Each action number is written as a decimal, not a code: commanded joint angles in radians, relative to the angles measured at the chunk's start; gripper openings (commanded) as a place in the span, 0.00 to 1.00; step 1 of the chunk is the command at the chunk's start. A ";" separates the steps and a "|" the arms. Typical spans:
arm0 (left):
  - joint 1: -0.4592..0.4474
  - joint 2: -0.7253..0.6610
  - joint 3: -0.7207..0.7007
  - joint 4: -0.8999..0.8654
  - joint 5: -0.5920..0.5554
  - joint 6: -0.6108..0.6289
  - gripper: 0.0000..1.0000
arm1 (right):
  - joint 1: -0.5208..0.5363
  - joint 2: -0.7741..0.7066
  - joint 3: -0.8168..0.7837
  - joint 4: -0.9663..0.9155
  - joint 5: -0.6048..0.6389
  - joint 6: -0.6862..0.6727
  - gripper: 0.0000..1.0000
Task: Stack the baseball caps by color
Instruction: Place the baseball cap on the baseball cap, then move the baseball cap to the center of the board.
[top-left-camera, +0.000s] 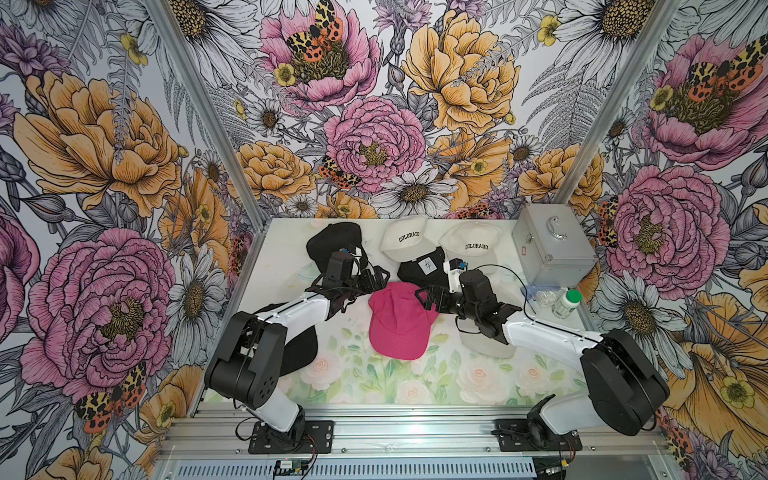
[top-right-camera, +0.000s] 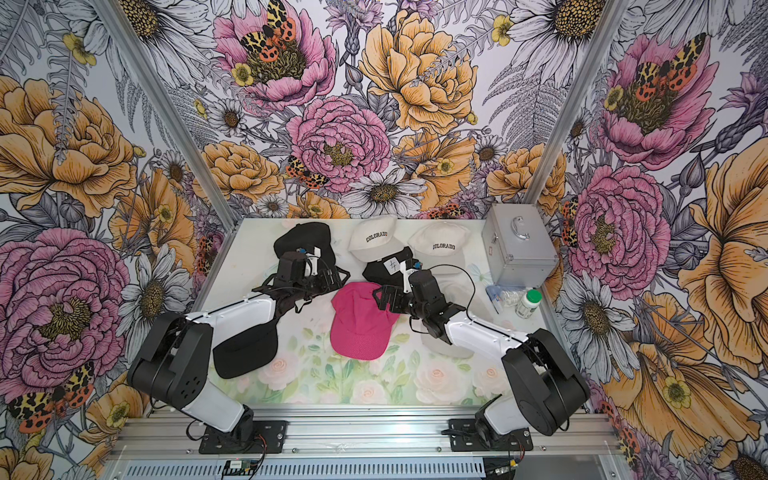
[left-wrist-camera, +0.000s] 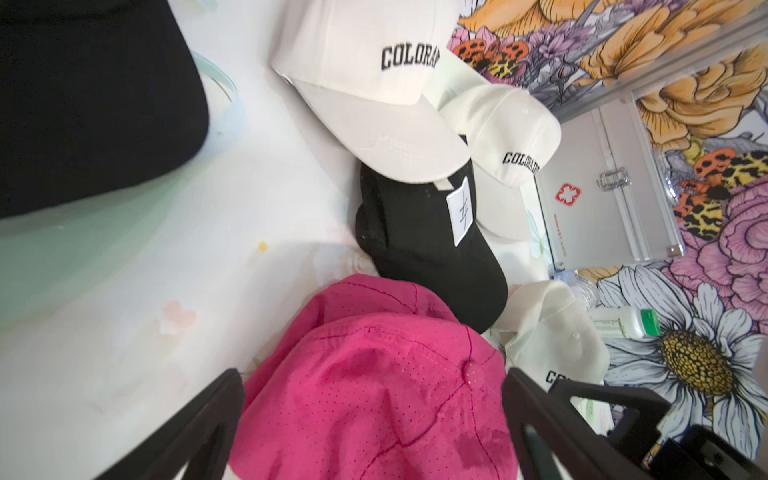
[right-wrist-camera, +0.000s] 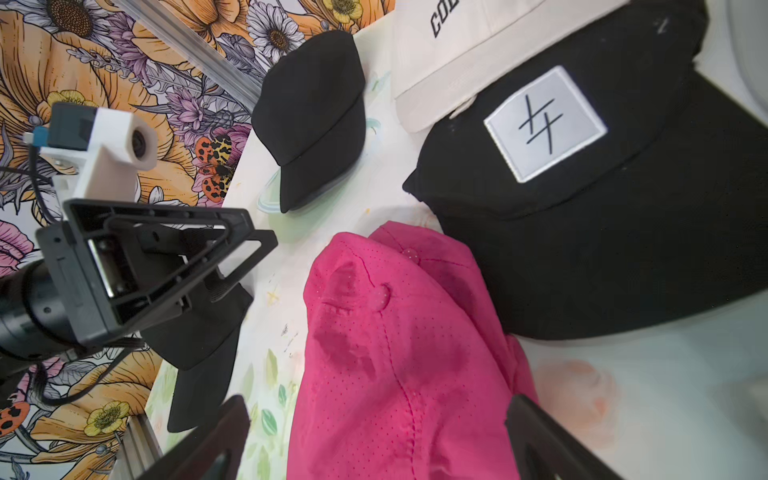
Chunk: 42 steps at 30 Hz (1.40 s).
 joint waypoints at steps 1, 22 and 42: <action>0.032 -0.024 -0.082 0.125 -0.062 -0.196 0.99 | 0.005 -0.074 -0.068 -0.039 0.132 0.047 0.99; 0.098 -0.217 -0.213 -0.027 -0.022 -0.172 0.99 | 0.230 0.066 -0.070 -0.052 0.251 0.195 0.98; 0.371 -0.513 -0.348 -0.207 -0.140 -0.093 0.99 | 0.303 0.572 0.499 -0.146 0.088 0.189 0.96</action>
